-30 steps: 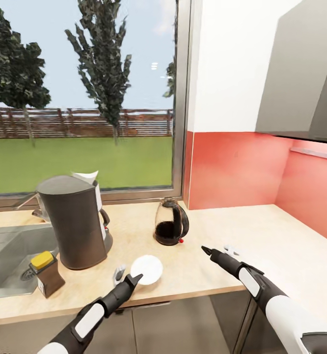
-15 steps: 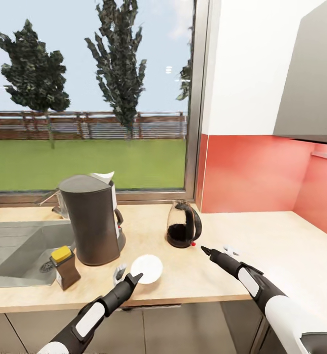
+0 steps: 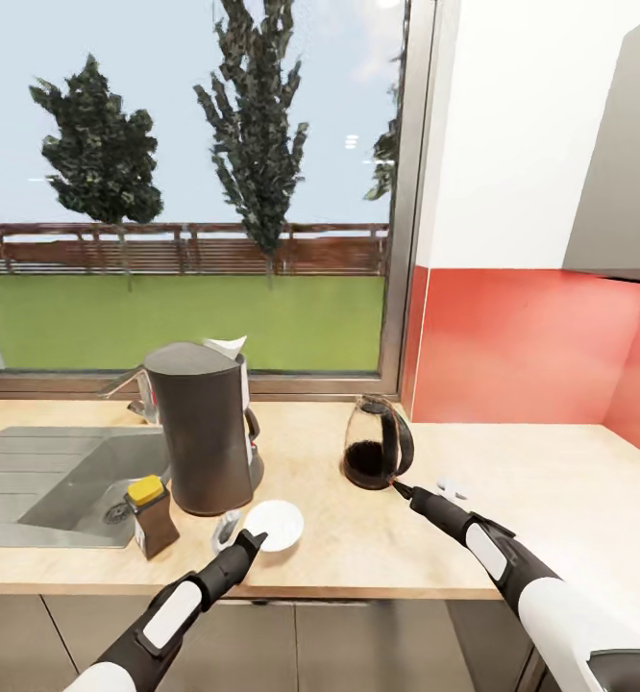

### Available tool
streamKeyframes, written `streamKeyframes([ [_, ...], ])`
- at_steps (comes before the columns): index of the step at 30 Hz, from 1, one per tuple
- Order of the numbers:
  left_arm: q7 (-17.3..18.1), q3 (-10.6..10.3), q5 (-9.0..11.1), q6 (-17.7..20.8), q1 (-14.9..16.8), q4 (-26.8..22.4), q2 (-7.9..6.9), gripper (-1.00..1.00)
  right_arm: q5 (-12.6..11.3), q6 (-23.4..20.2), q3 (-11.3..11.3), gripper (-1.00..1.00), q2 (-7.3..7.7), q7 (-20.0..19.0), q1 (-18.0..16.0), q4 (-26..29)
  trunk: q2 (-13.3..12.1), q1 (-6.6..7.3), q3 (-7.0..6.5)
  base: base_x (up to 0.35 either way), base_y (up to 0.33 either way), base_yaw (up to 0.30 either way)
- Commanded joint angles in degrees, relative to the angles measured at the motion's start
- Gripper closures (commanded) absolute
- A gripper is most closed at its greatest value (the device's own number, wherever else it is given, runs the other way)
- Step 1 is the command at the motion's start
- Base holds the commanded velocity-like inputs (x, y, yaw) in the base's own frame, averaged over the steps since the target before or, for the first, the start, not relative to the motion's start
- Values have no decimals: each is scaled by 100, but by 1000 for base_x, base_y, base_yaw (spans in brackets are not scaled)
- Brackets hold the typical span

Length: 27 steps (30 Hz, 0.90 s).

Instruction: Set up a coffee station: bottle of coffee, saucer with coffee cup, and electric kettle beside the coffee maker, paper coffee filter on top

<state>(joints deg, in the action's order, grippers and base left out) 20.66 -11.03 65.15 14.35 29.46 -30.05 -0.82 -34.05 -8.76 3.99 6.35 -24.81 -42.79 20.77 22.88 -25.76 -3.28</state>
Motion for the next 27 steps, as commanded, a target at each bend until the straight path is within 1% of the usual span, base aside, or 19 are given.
streamKeyframes([
  [1, -43, -25, 57, 15, 1, 0, -7, 100, -58, -21, 41, -100, 6, 3, -1, 4, 4, -2, 2, 0, 0, 6],
  [4, -96, -21, 59, 15, -12, 4, -12, 100, -61, -21, 41, -100, 11, 3, -1, 5, 4, -2, 2, 0, 0, 3],
  [6, -109, 61, 59, 15, -17, 13, -12, 100, -59, -21, 41, -100, 14, 3, -1, 6, 4, -2, 2, 0, 0, 0],
  [7, -113, 170, 55, 17, -23, 15, -14, 100, -59, -21, 41, -100, 14, 3, -1, 6, 4, -2, 2, 0, 0, 0],
  [9, -118, 214, 52, 22, -26, 16, -25, 100, -60, -21, 41, -100, 15, 3, -1, 6, 4, -2, 2, 0, 0, 0],
  [14, -124, 250, 59, 24, -28, 9, -58, 100, -58, -21, 41, -100, 15, 3, -1, 6, 4, -2, 2, 0, 0, 0],
  [19, -122, 356, 52, 17, -28, 8, -64, 100, -58, -21, 41, -100, 15, 3, -1, 6, 4, -2, 2, 0, 0, 0],
  [20, -123, 362, 51, 16, -28, 8, -66, -100, -58, -21, 41, -100, 14, 3, -1, 6, 4, -2, 2, 0, 0, 0],
  [27, -124, 373, 51, 15, -28, 15, -76, -100, -65, -21, 41, -100, 15, 3, -1, 6, 4, -2, 2, 0, 0, 0],
])
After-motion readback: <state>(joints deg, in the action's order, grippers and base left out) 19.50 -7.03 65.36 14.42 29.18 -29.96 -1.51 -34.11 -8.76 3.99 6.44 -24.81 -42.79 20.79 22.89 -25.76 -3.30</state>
